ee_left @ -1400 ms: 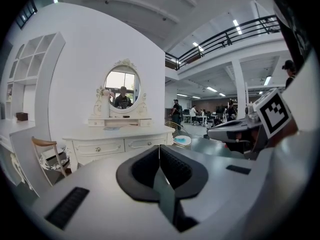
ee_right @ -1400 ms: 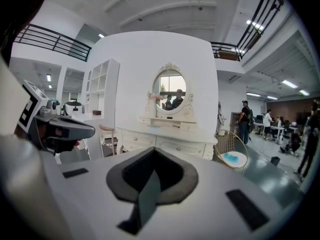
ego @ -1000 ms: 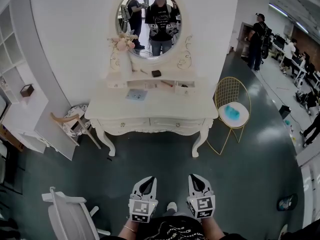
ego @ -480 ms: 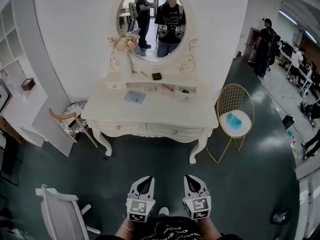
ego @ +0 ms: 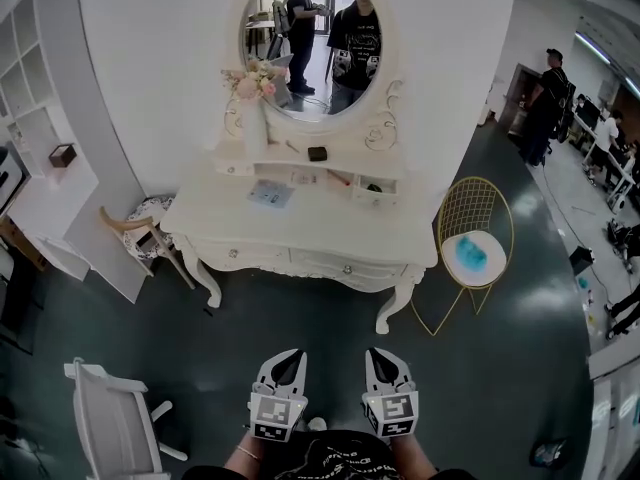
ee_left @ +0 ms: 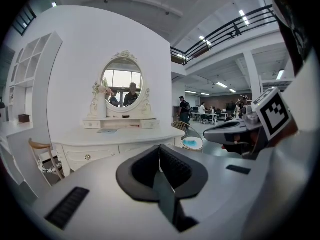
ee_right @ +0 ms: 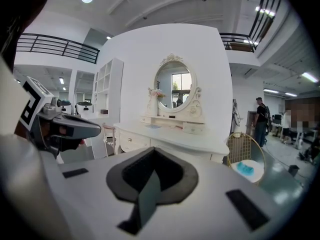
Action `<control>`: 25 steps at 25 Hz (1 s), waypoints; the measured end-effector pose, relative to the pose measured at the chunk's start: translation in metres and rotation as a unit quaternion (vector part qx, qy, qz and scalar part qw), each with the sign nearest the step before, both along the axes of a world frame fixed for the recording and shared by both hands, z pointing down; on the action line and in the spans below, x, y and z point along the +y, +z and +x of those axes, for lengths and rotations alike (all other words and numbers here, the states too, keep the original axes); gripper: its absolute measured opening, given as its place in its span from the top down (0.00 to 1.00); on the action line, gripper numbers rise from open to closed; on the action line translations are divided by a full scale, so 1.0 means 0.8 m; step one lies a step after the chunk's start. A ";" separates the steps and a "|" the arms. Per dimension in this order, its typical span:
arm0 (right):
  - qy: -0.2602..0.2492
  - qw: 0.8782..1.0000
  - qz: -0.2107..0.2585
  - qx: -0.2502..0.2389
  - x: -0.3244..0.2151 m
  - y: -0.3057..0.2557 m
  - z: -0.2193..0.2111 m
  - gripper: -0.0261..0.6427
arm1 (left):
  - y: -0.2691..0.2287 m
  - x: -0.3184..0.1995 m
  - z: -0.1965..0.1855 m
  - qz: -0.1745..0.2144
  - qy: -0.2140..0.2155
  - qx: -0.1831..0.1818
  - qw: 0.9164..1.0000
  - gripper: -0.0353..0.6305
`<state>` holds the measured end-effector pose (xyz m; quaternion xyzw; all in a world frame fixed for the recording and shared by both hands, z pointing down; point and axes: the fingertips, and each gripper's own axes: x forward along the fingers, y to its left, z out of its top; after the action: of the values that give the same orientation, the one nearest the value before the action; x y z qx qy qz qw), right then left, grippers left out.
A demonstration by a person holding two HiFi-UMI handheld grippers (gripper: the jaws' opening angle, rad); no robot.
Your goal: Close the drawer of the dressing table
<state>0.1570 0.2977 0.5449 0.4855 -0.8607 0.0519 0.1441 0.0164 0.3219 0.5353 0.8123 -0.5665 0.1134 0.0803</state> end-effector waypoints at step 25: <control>0.023 1.000 -0.004 -0.001 -0.087 -0.001 -0.033 0.95 | -0.003 -0.096 -0.042 0.000 0.018 0.004 1.000 0.92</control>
<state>0.1307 0.2279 0.5442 0.5045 -0.8493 0.0587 0.1442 -0.0170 0.2453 0.5325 0.8225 -0.5518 0.1121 0.0805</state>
